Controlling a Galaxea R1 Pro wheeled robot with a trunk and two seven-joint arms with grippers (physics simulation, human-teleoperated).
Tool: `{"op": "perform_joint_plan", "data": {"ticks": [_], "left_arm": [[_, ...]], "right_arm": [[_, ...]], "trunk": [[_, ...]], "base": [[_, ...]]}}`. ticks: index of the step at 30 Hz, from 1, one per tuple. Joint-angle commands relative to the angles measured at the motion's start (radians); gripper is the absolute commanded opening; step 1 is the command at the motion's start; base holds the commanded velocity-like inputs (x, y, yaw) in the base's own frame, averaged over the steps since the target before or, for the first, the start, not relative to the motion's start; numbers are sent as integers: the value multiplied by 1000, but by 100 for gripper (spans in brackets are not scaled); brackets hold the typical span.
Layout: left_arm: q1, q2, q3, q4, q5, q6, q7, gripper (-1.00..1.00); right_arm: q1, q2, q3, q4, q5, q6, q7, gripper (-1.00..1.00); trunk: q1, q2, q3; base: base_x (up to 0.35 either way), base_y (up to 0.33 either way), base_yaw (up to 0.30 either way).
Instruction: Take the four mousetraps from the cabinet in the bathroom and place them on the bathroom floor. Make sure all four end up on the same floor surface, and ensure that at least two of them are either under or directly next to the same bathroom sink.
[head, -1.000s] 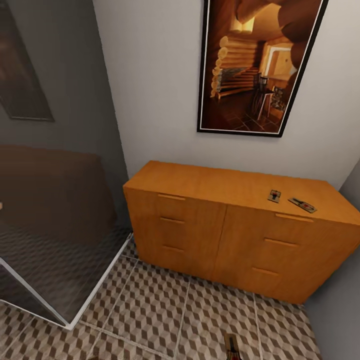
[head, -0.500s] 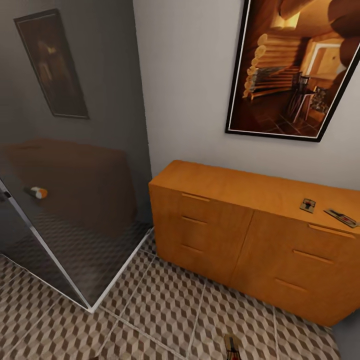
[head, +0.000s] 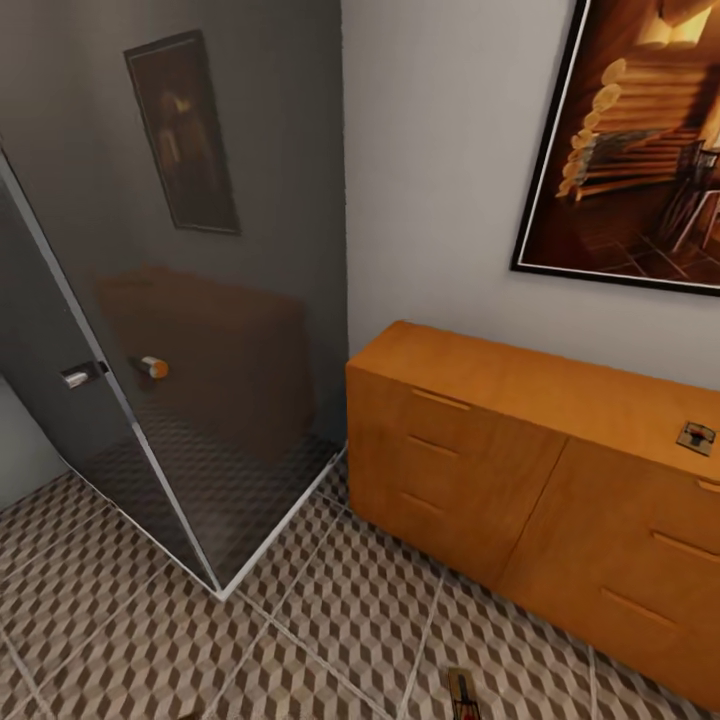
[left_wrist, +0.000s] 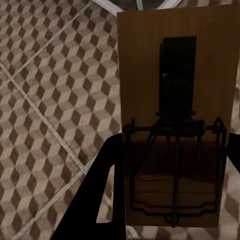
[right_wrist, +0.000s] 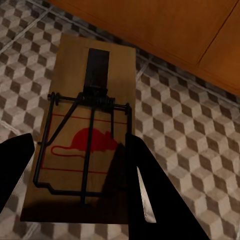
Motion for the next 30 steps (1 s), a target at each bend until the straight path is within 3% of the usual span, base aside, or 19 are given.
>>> {"op": "perform_joint_plan", "data": {"ticks": [1,30], "left_arm": [[-1,-1,-6,3,-6,-1,12,-100],[-1,-2,-6,3,-6,-1,12,-100]], "right_arm": [[-1,0,6,0,3,-1,-9,-100],[0,2,7,0,3,-1,-9,-100]], "trunk": [[0,0,-1],[0,0,-1]], "base": [[0,0,291],[0,0,291]]}}
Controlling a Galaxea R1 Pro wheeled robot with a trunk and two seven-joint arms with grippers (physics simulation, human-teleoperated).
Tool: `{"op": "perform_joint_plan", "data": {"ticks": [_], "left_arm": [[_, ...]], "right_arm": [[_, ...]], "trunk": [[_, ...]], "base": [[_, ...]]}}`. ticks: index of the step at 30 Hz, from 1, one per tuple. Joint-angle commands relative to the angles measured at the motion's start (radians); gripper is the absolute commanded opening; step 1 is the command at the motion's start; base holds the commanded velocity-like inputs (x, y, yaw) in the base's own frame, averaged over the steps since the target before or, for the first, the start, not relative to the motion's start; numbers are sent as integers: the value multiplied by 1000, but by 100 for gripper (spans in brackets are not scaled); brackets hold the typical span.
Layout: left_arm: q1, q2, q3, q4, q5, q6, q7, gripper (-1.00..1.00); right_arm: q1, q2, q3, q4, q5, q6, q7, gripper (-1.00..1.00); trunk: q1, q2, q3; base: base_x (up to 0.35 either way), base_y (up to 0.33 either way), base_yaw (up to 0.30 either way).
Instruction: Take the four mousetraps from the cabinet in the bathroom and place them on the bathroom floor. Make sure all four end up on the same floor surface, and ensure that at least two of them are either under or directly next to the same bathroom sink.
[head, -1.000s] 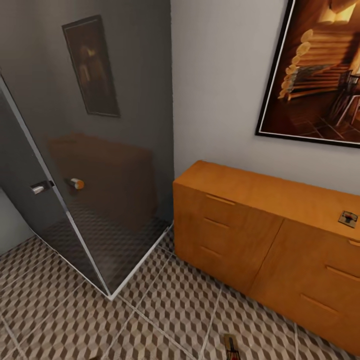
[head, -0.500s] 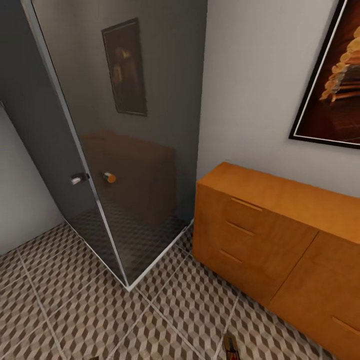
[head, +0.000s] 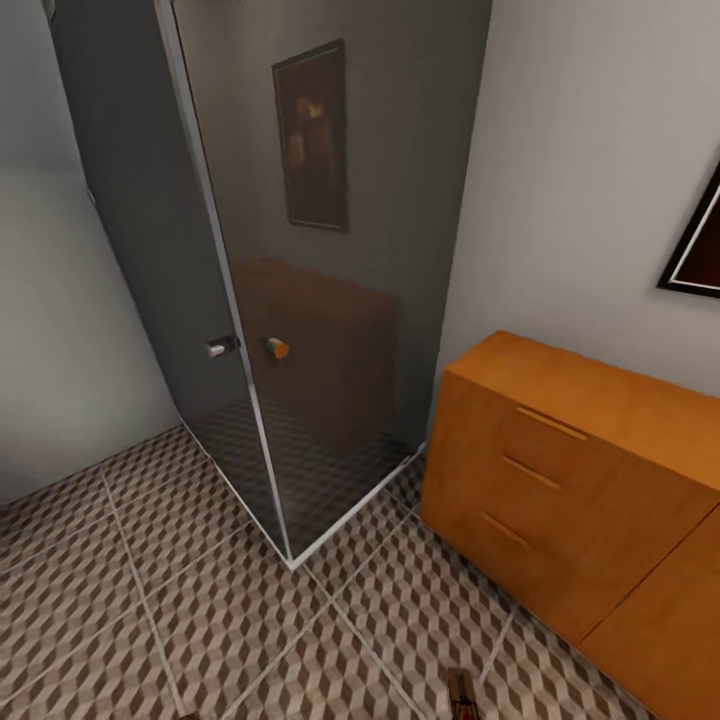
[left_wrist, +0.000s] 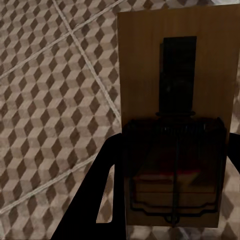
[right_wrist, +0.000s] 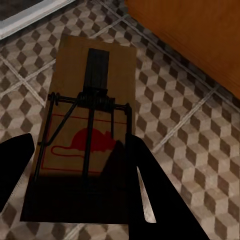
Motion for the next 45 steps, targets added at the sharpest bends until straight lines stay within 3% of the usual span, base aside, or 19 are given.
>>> {"op": "perform_joint_plan", "data": {"ticks": [1,29,37,45], "left_arm": [[-1,-1,-6,3,-6,-1,12,-100],[-1,-3,-6,3,-6,-1,11,-100],[-1,-2,-6,3,-6,0,-45,-100],[-1,-2,-6,3,-6,0,-58,-100]], "right_arm": [[0,-1,6,0,3,-1,-9,-100],[0,-1,8,2,3,-1,-9,-100],[0,0,8,2,3,-1,-9,-100],[0,1,8,2,3,-1,-9,-100]], "trunk": [[0,0,-1],[0,0,-1],[0,0,-1],[0,0,-1]], "base": [[0,0,291],[0,0,291],[0,0,291],[0,0,291]]}}
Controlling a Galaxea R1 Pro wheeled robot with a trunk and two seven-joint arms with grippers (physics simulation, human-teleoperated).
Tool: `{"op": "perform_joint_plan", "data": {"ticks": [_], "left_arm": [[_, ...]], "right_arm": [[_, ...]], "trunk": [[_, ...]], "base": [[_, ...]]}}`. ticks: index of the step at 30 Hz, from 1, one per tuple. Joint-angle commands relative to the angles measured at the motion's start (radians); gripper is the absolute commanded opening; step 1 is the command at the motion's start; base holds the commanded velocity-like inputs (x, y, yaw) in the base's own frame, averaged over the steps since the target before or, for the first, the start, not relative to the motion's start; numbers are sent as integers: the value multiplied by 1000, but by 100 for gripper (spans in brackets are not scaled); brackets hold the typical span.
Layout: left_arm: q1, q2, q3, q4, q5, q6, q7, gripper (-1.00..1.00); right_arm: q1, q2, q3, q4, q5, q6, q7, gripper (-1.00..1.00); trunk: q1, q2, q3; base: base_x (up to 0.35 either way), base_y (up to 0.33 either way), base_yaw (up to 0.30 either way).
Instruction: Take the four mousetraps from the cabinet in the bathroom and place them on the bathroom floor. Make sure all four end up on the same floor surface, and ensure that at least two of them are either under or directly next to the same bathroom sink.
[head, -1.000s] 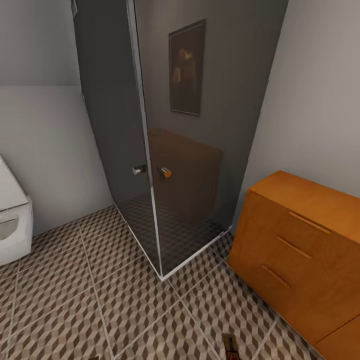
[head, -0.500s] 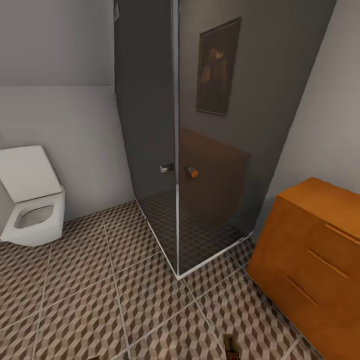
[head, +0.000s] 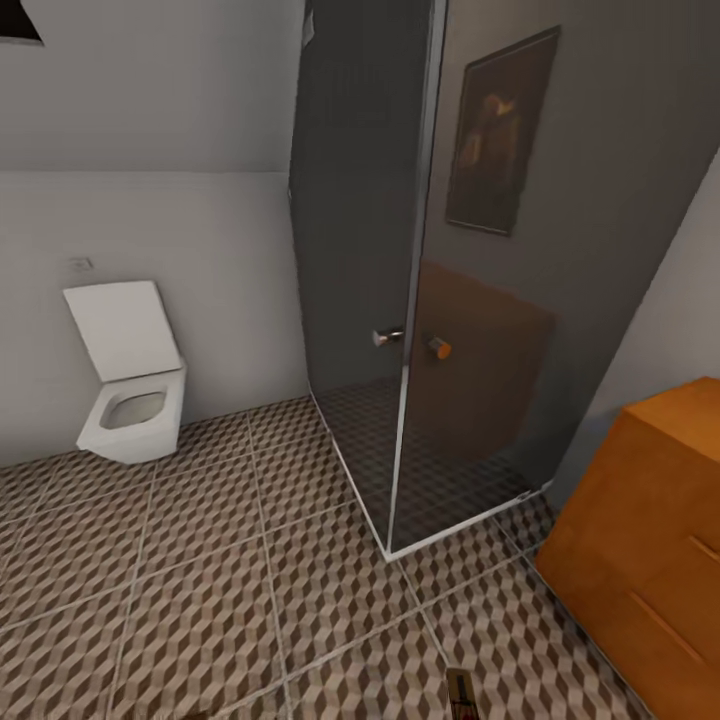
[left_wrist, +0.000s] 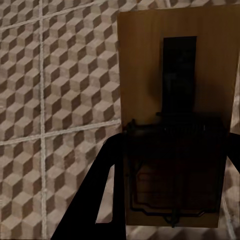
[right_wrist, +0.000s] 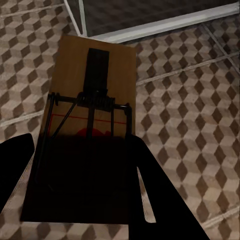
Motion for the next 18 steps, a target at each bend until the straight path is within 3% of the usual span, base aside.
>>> {"op": "perform_joint_plan", "data": {"ticks": [1,18], "left_arm": [[-1,-1,-6,3,-7,-2,12,-100],[-1,-1,-6,3,-7,0,11,-100]], "right_arm": [[-1,-1,6,0,3,-1,-9,-100],[0,-1,6,1,3,0,-9,-100]], "trunk": [[0,0,-1],[0,0,-1]], "base": [[0,0,291],[0,0,291]]}}
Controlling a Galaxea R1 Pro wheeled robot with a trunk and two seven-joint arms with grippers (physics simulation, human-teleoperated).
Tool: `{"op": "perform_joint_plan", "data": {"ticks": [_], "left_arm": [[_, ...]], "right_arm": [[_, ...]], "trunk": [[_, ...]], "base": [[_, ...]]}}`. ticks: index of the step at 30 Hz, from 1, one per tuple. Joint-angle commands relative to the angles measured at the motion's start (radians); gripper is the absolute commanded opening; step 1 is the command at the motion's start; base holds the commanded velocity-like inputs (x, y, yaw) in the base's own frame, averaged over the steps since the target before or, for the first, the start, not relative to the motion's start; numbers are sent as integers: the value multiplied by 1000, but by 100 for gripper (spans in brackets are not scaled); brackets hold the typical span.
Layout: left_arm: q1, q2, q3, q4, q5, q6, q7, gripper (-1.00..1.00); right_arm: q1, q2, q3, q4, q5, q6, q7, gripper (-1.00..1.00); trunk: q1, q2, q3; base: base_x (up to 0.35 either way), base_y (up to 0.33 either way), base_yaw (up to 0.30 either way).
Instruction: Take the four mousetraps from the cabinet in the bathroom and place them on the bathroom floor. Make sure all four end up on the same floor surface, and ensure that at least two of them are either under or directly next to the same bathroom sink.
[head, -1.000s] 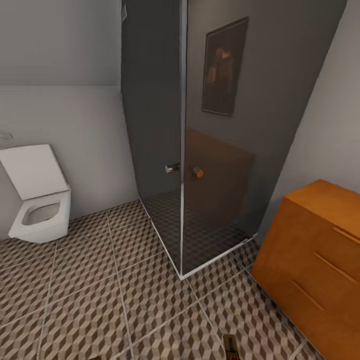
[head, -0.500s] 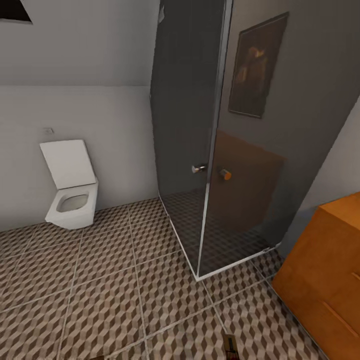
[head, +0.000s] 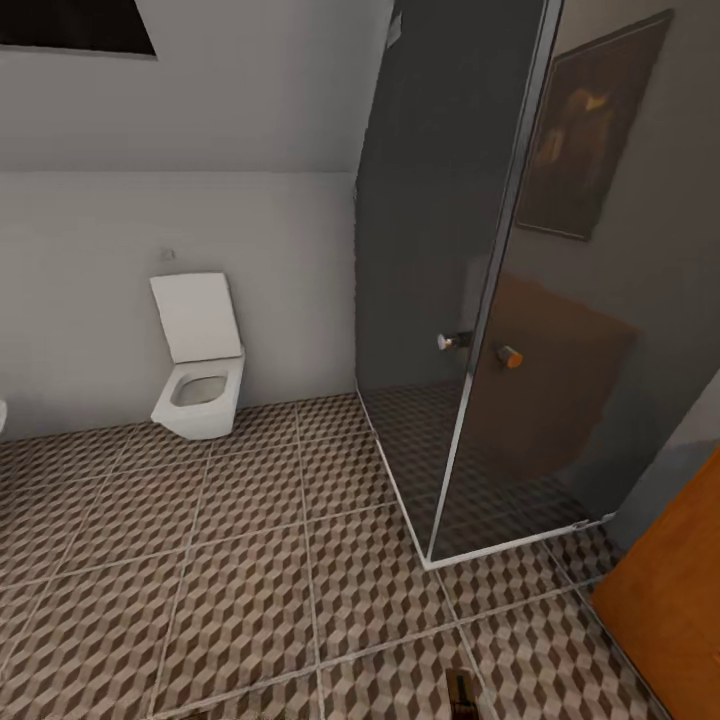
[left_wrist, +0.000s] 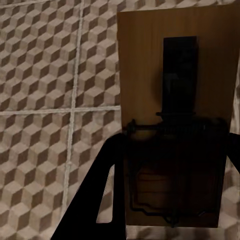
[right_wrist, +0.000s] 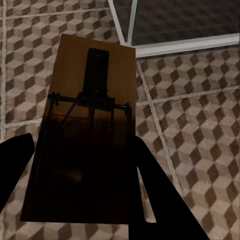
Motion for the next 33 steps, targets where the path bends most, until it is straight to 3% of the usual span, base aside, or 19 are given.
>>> {"op": "perform_joint_plan", "data": {"ticks": [1,33], "left_arm": [[-1,-1,-6,3,-7,-2,13,-100],[-1,-1,-6,3,-7,-2,13,-100]], "right_arm": [[-1,-1,6,1,3,-1,-9,-100],[-1,-1,6,1,3,-1,-9,-100]], "trunk": [[0,0,-1],[0,0,-1]], "base": [[0,0,291],[0,0,291]]}}
